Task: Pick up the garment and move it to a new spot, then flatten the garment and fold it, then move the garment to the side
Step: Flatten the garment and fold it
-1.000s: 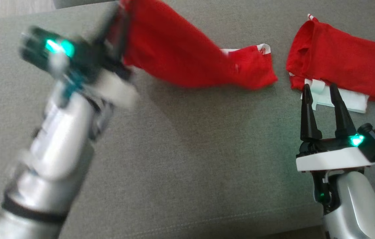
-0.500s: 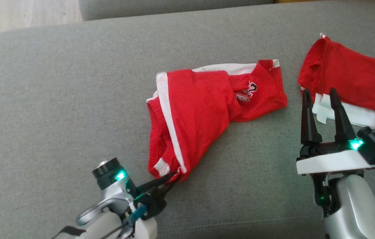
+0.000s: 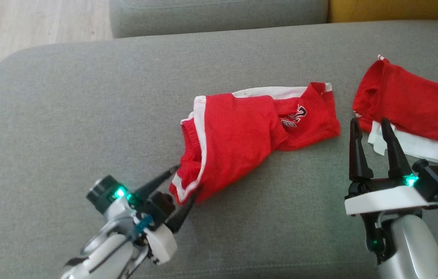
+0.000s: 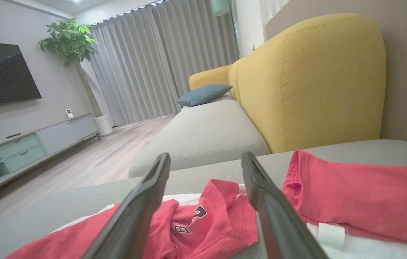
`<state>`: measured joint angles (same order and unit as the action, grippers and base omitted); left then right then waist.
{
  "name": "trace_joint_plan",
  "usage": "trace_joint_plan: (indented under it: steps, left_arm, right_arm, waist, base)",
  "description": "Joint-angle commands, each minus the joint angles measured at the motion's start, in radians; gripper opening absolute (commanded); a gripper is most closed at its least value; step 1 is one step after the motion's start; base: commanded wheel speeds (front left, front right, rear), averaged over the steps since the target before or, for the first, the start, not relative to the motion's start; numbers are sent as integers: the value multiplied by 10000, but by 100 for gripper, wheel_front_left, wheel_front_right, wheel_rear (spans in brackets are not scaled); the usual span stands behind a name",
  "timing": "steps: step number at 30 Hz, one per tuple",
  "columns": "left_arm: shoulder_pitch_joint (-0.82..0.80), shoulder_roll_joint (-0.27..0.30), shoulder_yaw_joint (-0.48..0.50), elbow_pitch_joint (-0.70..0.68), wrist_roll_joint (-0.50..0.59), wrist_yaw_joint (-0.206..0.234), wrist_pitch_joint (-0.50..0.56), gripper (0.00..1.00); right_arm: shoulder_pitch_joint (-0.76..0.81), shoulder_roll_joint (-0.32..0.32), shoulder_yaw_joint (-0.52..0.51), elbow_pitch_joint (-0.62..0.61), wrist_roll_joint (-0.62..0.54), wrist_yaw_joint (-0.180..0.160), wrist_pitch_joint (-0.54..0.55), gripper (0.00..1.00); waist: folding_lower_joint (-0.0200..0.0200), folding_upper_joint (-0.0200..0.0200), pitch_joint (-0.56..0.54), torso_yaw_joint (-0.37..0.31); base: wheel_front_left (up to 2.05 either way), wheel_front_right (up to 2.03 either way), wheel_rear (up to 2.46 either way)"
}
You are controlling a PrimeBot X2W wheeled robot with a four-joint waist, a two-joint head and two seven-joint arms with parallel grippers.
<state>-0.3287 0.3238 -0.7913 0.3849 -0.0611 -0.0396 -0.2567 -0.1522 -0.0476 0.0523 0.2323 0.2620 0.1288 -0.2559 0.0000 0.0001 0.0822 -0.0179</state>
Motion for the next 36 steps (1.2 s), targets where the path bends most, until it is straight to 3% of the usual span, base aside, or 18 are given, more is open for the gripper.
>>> trace_joint_plan:
  steps: [1,9,17,23,26,36]
  left_arm:
    - [-185,256,601,-442,-159,182,-51,100]
    - [457,343,1944,-1340,-959,1057,-51,100]
    - [1410,-691,4156,-2568,-2045,1963,-51,100]
    - [1776,-1226,4584,-2784,-1777,1667,-51,100]
    - [1823,-1436,4694,-2658,-1575,1425,-51,100]
    - [1525,-2341,4930,-2691,-1141,736,-51,100]
  right_arm:
    - [-185,-26,240,-297,-92,19,-59,100]
    - [-57,-26,301,-265,-146,19,-59,100]
    - [95,-26,340,-240,-188,19,-59,100]
    - [-66,-26,482,-175,-512,19,-59,100]
    - [-356,-26,825,-23,-1318,19,78,100]
    - [-2756,-139,1892,1731,-1639,19,2756,100]
  waist:
    - [0,-1,-70,81]
    - [0,-1,-280,367]
    - [0,-1,-393,713]
    - [0,-1,-218,1144]
    - [0,-1,-92,1460]
    - [0,-1,678,2842]
  base:
    - [0,0,0]
    - [0,0,0]
    - [0,0,0]
    - [0,0,0]
    - [0,0,0]
    - [0,0,0]
